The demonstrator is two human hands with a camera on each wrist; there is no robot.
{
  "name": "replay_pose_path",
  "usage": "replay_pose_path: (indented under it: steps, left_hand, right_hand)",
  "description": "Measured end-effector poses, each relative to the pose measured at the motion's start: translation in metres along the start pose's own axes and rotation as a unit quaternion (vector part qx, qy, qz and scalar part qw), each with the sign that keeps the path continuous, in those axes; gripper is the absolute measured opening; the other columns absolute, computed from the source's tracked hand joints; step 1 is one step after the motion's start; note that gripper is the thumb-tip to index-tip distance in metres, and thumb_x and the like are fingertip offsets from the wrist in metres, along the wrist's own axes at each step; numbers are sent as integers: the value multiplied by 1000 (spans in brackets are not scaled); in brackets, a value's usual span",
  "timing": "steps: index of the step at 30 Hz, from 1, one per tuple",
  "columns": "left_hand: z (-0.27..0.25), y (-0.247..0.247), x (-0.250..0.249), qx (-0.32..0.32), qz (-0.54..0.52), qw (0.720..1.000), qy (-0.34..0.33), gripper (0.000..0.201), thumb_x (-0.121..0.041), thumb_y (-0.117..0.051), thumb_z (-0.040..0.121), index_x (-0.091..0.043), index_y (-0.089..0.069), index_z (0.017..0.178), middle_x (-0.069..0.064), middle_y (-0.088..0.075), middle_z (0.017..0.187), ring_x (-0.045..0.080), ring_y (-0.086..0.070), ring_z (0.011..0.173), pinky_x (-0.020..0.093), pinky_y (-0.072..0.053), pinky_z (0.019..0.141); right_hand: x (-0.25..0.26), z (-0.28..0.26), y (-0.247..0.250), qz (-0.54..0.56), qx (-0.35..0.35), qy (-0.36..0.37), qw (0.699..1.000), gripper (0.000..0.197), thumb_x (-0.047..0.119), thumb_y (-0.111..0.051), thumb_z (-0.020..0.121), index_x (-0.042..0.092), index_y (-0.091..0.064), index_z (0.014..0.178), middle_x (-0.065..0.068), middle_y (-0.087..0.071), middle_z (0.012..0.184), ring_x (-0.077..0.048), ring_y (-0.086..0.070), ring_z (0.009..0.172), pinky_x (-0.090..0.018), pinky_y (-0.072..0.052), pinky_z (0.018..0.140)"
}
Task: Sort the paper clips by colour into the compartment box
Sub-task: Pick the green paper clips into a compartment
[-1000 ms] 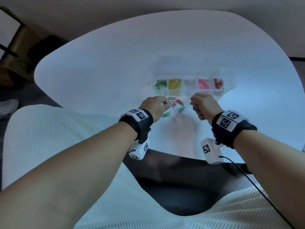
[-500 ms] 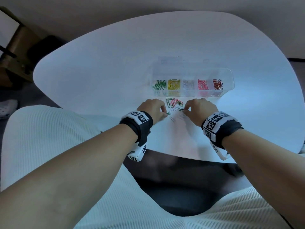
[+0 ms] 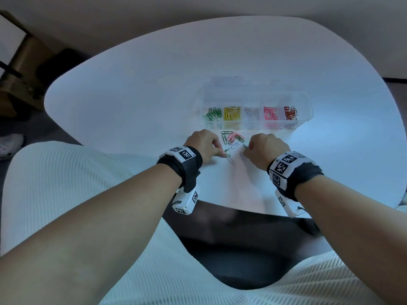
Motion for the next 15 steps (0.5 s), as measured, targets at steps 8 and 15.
replay_pose_path:
  steps: [8,15]
  left_hand:
    - [-10,8,-21,-17,-181,980,-75,22,-8,-38,88,-12,-37,66,0,-33,58,16,-31,55,28,-27,56]
    - [-9,29,-39,-29,-424,904,-33,36,1,-27,94,-17,-29,63,-9,-25,40,9,-12,39,22,-11,48]
  right_hand:
    - [-2,-11,1,619,126,-123,765,30,15,-38,79,24,-20,57,3,-16,53,-13,-8,45,-20,-8,44]
    - [32,-5,35,761,131,-73,631,18,5,-34,77,18,-30,65,-8,-55,60,-13,-27,35,-15,-17,32]
Point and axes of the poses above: each hand's wrist, its own z-axis towards the middle knuckle, its own y-axis out of the back of the hand, x = y × z, the point moved 2 cm from there along z, towards the middle knuckle
